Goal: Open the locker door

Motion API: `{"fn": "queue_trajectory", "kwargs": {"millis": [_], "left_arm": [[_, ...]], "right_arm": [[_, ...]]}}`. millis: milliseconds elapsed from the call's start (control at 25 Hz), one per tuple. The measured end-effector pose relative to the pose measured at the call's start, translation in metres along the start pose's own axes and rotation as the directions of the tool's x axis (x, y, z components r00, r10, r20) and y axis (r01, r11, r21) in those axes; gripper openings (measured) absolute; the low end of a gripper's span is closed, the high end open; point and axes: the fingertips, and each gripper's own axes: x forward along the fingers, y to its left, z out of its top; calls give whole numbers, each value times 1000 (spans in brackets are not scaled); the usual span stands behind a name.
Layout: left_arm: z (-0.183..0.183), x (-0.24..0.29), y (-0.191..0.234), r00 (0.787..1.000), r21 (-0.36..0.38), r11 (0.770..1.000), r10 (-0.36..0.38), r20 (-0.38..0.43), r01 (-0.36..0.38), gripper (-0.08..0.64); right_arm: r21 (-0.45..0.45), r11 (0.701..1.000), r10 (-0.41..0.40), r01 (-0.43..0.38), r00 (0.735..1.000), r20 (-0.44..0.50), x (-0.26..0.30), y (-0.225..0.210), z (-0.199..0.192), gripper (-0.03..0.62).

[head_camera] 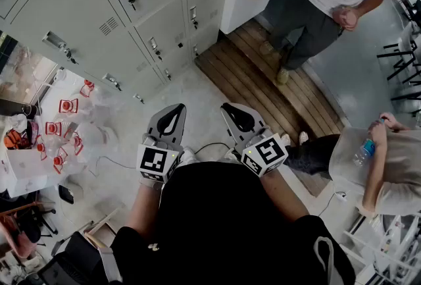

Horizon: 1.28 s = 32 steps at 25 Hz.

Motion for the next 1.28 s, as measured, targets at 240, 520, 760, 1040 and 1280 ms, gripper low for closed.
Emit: {"fn": "queue_trajectory", "kwargs": {"millis": [240, 520, 760, 1040, 1280], "left_arm": [[-3, 6, 8, 1000, 5, 1000, 1, -3, -1, 25], [-8, 14, 1, 1000, 5, 1000, -17, -22, 17, 25], [-9, 5, 6, 999, 13, 1000, -17, -32, 18, 25], [-42, -27, 69, 996, -36, 999, 10, -94, -13, 25], [-53, -13, 90, 992, -57, 998, 6, -123, -13, 26]], "right_arm": [[-12, 1000, -6, 6, 1000, 5, 6, -5, 1, 44], [-1, 1000, -21, 21, 1000, 2, 0, -14, -1, 44], [58, 998, -35, 35, 999, 2, 8, -15, -6, 44], [65, 996, -53, 57, 997, -59, 48, 10, -23, 44], [84, 994, -67, 74, 994, -90, 66, 0, -30, 44]]}}
